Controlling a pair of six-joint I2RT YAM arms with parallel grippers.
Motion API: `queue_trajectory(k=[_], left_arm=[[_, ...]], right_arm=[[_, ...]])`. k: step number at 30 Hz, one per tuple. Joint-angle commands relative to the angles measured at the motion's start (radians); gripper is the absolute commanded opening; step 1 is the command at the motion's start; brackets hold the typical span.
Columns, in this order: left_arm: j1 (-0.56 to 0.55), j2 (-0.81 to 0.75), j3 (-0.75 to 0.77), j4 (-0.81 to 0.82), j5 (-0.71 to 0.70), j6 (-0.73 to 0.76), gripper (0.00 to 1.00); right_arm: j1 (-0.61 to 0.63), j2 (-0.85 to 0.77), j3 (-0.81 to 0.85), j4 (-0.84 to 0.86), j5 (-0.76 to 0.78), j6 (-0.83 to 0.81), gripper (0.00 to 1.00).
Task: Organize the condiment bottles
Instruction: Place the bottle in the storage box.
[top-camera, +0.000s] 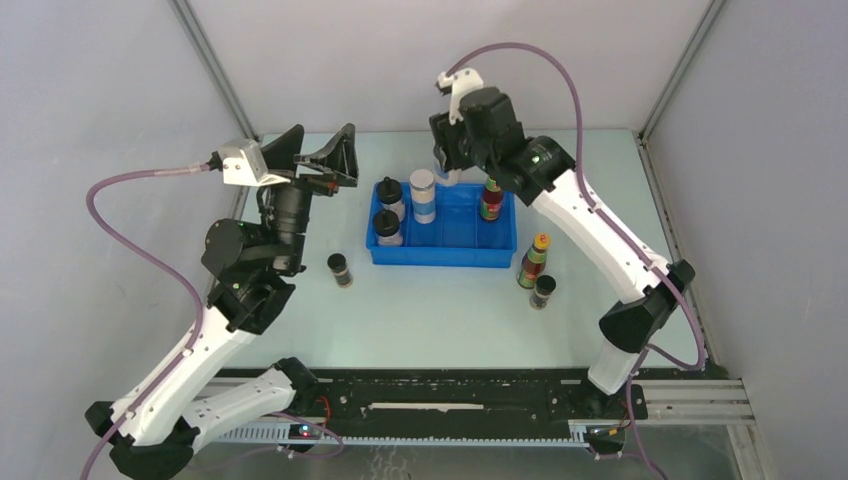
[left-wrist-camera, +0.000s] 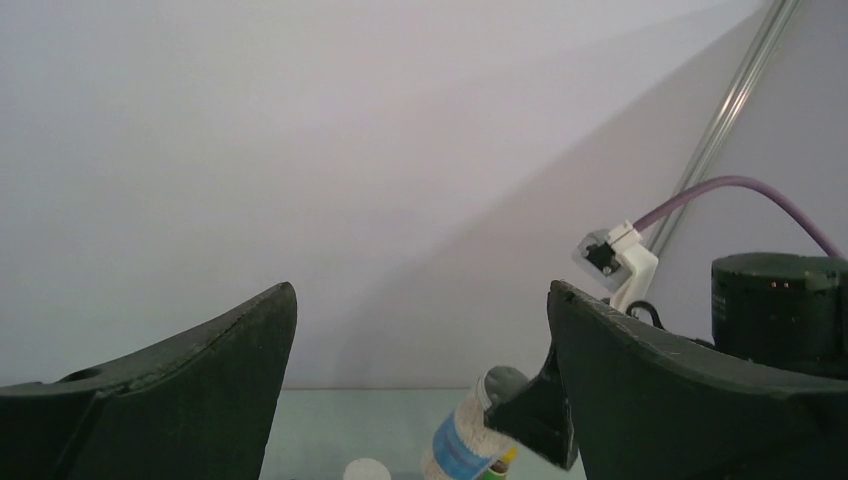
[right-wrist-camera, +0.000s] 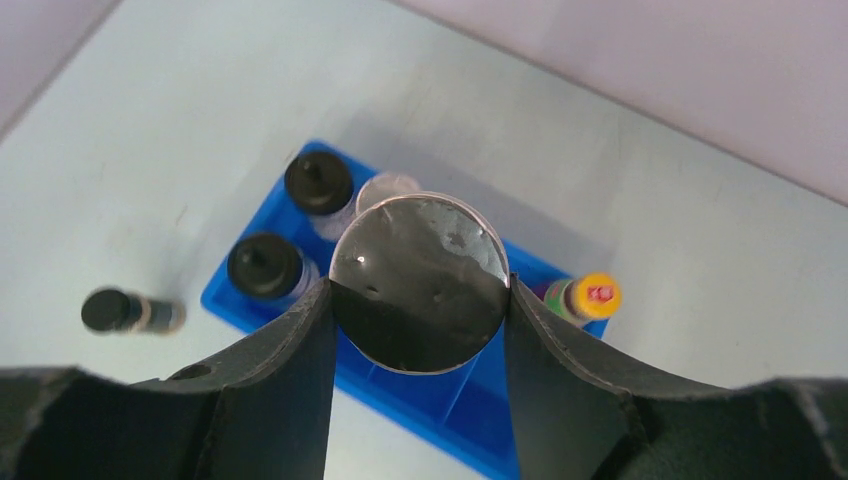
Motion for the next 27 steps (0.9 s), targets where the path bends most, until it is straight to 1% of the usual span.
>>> queue_trajectory(k=[1, 6, 13, 18, 27], left_arm=[[0.004, -0.017, 0.018, -0.018, -0.010, -0.020, 1.00], [0.004, -0.027, 0.015, -0.032, -0.007, -0.028, 1.00], [0.004, -0.044, -0.001, -0.040, -0.007, -0.042, 1.00], [0.005, -0.047, -0.012, -0.041, -0.010, -0.042, 1.00], [0.004, -0.044, -0.027, -0.028, -0.015, -0.037, 1.00]], right_arm=[[0.080, -0.103, -0.111, 0.104, 0.067, -0.014, 0.00], [0.149, -0.173, -0.249, 0.145, 0.098, 0.004, 0.00], [0.200, -0.195, -0.376, 0.194, 0.105, 0.032, 0.00], [0.204, -0.180, -0.411, 0.232, 0.093, 0.038, 0.00], [0.187, -0.137, -0.408, 0.264, 0.062, 0.039, 0.00]])
